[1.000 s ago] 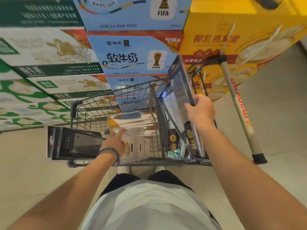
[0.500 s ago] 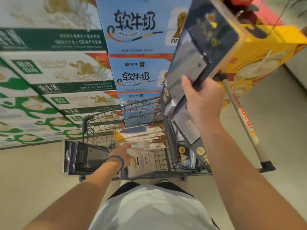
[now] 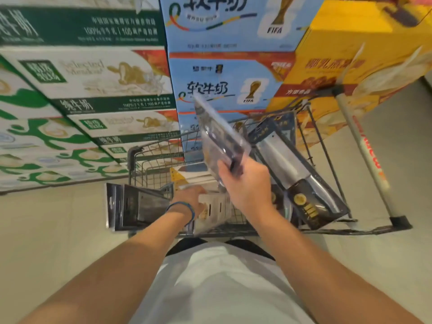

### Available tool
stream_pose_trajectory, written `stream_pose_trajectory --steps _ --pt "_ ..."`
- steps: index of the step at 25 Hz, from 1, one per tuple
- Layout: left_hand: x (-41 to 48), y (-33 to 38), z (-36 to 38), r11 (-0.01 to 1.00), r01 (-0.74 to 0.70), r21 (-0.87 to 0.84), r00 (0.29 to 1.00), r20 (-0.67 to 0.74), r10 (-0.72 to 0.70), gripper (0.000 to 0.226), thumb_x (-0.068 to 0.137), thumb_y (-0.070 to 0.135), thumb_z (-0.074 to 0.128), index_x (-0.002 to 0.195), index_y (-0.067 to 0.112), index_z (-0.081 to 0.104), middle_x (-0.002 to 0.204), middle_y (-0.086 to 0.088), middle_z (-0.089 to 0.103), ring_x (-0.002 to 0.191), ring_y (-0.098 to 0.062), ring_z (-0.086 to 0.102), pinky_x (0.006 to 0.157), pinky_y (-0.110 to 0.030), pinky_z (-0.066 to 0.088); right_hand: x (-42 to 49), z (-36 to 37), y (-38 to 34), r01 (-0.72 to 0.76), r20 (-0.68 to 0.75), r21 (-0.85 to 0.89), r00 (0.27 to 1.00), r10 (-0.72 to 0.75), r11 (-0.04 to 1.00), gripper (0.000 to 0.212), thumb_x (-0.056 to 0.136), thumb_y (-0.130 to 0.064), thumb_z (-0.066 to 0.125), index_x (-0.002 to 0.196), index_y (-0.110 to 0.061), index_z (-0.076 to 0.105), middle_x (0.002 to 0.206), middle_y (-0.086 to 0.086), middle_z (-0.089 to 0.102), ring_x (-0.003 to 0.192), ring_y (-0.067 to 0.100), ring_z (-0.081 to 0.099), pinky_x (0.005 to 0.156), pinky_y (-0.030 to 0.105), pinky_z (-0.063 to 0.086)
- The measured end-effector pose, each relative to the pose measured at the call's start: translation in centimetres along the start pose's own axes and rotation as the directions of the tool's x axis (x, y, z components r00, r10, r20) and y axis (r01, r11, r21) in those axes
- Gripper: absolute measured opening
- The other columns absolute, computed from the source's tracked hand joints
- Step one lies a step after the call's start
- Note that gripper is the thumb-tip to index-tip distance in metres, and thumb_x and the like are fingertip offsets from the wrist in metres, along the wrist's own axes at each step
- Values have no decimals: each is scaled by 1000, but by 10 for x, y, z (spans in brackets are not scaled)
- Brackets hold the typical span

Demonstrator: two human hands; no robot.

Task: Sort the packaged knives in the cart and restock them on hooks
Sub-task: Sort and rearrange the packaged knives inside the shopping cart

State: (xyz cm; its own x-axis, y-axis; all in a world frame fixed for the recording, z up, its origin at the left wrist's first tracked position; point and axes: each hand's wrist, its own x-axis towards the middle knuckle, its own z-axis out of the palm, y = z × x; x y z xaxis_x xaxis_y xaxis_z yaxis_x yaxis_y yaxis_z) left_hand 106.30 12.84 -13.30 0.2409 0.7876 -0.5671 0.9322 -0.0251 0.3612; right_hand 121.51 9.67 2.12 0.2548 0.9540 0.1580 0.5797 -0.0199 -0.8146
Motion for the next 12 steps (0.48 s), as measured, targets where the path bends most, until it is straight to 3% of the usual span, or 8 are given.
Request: stream_pose_trajectory --steps 3,6,8,10,12 --pt "2 5 -1 1000 21 -5 1000 -9 -21 42 84 32 67 124 35 57 119 1 66 102 -22 64 76 -29 49 -32 37 57 -241 198 -224 938 286 944 20 96 -41 61 102 -30 77 73 -16 70 64 1 58 55 9 37" --pt "3 6 -2 999 49 -17 999 14 -49 40 86 35 64 125 31 56 111 -3 67 87 -24 61 67 -29 45 -64 52 109 -141 442 -436 827 347 889 25 97 -24 60 119 -21 71 97 6 75 90 28 69 73 27 44" --pt "3 8 -3 998 61 -8 998 25 -61 41 90 35 57 130 30 53 109 -3 67 77 -21 56 63 -29 45 -80 58 128 -163 462 -419 809 364 894 30 95 -20 63 124 -19 68 107 6 74 100 28 69 81 27 47" --pt "5 15 0 997 69 -34 997 25 -68 37 92 39 47 126 27 54 104 -3 66 73 -20 54 60 -29 44 -90 71 133 -240 471 -304 803 365 922 28 96 -26 62 124 -22 65 107 1 73 99 22 69 77 19 46" --pt "6 27 6 993 77 -84 997 32 -75 43 92 51 35 117 22 54 98 -1 64 74 -21 54 60 -31 40 -88 84 129 -358 550 -232 718 425 904 26 96 -37 58 121 -29 56 103 -3 70 92 16 69 76 23 52"
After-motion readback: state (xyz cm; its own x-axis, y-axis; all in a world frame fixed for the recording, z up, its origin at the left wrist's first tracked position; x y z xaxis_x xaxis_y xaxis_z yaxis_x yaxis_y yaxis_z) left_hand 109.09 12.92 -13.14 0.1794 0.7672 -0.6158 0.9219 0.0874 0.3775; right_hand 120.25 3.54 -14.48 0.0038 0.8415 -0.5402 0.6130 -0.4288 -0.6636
